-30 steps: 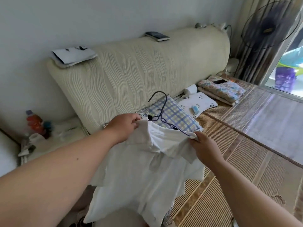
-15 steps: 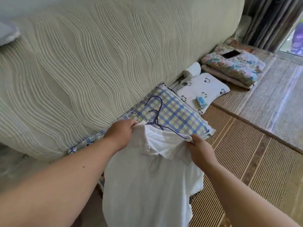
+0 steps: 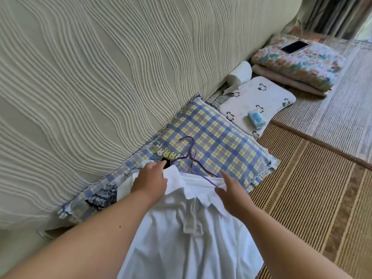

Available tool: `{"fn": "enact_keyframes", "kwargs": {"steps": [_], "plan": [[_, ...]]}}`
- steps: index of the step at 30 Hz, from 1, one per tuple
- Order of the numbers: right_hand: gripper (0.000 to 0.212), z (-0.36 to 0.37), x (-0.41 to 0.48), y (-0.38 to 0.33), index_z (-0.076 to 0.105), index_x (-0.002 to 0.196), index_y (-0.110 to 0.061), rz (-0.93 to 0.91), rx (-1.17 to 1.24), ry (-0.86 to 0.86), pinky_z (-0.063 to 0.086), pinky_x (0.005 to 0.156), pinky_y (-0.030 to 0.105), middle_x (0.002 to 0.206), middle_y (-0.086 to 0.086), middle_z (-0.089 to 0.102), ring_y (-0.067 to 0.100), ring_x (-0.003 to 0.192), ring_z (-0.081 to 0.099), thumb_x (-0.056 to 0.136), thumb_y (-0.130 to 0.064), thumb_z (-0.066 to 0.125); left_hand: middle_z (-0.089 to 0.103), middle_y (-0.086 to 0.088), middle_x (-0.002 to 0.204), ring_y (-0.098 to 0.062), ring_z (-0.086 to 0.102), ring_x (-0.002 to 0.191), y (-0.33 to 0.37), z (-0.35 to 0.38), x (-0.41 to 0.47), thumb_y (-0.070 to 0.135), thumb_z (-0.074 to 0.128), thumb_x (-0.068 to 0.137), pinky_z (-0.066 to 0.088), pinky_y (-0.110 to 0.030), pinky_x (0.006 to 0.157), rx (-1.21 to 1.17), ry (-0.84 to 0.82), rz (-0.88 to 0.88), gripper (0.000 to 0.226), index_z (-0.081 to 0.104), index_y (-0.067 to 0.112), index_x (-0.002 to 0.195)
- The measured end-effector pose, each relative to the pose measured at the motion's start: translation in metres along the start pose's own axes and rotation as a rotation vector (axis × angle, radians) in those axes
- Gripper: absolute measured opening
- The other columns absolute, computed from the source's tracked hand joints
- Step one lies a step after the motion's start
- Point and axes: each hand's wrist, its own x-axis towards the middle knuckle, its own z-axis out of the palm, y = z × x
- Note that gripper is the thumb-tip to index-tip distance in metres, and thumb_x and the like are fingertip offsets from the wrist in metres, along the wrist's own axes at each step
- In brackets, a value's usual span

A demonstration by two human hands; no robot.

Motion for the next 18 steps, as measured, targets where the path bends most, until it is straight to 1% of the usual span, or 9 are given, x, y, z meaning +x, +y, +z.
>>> {"fn": "enact_keyframes", "kwargs": {"steps": [3,5,7,10,14,18], "plan": [[0.062,0.003,-0.024,-0.003,0.021,0.148,-0.026,-0.081,-0.072,0.003,0.028,0.109,0.031,0.154,-0.002,0.027,0.017,0.139,0.03,0.094,-0.031,0.051,0.021,-0.002,0.155,-0.023,0.026,0.139,0.004,0.005,-0.027,0.028,0.05,0.09,0.03,-0.04,0.11,0.039,-0.102,0.047,0.061,0.027,0.03,0.146],[0.062,0.001,-0.047,-0.002,0.022,0.148,-0.028,-0.112,-0.113,0.003,0.029,0.108,0.029,0.153,-0.005,0.027,0.015,0.138,0.031,0.093,-0.034,0.052,0.016,0.0,0.157,-0.02,0.02,0.142,0.011,0.009,-0.051,0.031,0.048,0.09,0.026,-0.04,0.112,0.058,-0.153,0.079,0.06,0.026,0.032,0.147],[0.063,-0.001,-0.073,0.003,0.022,0.148,-0.031,-0.126,-0.143,-0.012,0.03,0.108,0.03,0.154,-0.006,0.026,0.016,0.137,0.032,0.093,-0.036,0.051,0.017,0.002,0.156,-0.019,0.02,0.141,0.02,0.012,-0.079,0.031,0.045,0.091,0.027,-0.038,0.112,0.071,-0.174,0.12,0.058,0.027,0.034,0.146],[0.064,-0.009,-0.12,0.011,0.019,0.147,-0.036,-0.127,-0.191,0.0,0.03,0.111,0.035,0.155,-0.005,0.021,0.017,0.139,0.028,0.092,-0.037,0.051,0.017,0.004,0.156,-0.018,0.022,0.14,0.039,0.013,-0.128,0.031,0.047,0.09,0.028,-0.035,0.11,0.081,-0.171,0.217,0.059,0.027,0.035,0.145],[0.065,-0.023,-0.198,0.017,0.019,0.146,-0.038,-0.164,-0.295,0.088,0.031,0.112,0.036,0.155,-0.003,0.023,0.02,0.138,0.032,0.091,-0.038,0.052,0.017,0.006,0.156,-0.019,0.025,0.139,0.064,0.005,-0.203,0.031,0.048,0.089,0.026,-0.035,0.109,0.062,-0.133,0.298,0.057,0.029,0.036,0.143],[0.062,-0.038,-0.297,0.028,0.024,0.144,-0.038,-0.173,-0.407,0.175,0.034,0.11,0.043,0.154,-0.002,0.025,0.022,0.134,0.037,0.09,-0.04,0.054,0.024,0.003,0.153,-0.021,0.028,0.137,0.083,-0.004,-0.296,0.033,0.05,0.09,0.03,-0.036,0.109,0.09,-0.104,0.428,0.058,0.03,0.033,0.144]]}}
